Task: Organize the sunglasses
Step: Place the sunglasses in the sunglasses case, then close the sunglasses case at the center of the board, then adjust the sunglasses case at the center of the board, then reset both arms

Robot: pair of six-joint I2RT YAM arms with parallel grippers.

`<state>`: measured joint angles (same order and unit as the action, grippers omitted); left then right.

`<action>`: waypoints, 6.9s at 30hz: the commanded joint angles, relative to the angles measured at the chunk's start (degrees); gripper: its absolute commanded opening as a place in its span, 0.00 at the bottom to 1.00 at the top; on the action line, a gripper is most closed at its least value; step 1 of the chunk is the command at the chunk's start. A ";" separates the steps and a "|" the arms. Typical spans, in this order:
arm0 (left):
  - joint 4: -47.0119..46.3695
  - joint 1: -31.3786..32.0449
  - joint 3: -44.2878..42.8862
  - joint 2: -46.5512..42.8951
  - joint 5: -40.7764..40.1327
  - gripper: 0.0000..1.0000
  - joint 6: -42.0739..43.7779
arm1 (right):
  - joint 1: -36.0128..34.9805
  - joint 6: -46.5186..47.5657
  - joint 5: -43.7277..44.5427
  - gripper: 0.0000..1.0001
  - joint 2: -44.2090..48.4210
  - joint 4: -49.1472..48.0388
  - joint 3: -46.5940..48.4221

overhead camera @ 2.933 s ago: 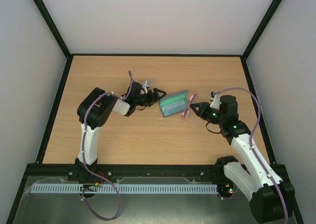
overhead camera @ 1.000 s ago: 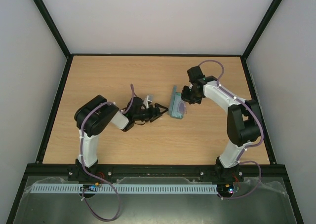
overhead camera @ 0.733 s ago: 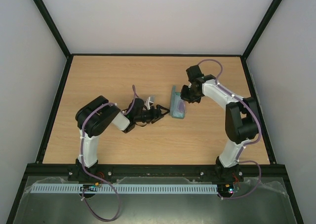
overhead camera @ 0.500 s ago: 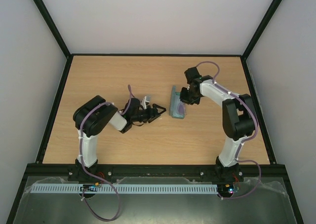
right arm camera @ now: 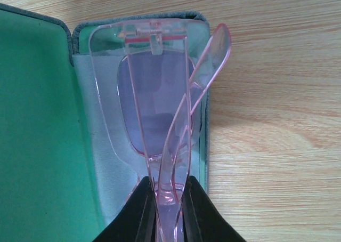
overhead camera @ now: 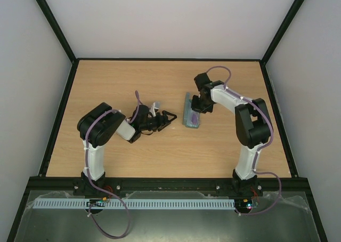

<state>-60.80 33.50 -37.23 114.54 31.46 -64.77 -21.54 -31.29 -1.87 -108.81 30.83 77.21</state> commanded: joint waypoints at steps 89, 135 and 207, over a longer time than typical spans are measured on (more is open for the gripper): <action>40.28 9.15 -34.90 10.02 -11.18 0.38 14.56 | 7.44 2.74 -10.73 0.07 1.01 -24.47 -17.87; 30.98 -2.29 -1.72 -18.87 -11.51 0.64 14.51 | -6.64 -2.43 -4.48 0.09 11.92 -26.84 -29.11; 19.18 -26.19 21.69 -52.63 -64.30 0.99 49.12 | 10.68 16.28 40.04 0.99 34.16 -93.53 -66.67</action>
<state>-30.59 11.70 -15.55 57.47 -36.75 -19.86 -12.05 -15.22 37.76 -70.98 -48.07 10.85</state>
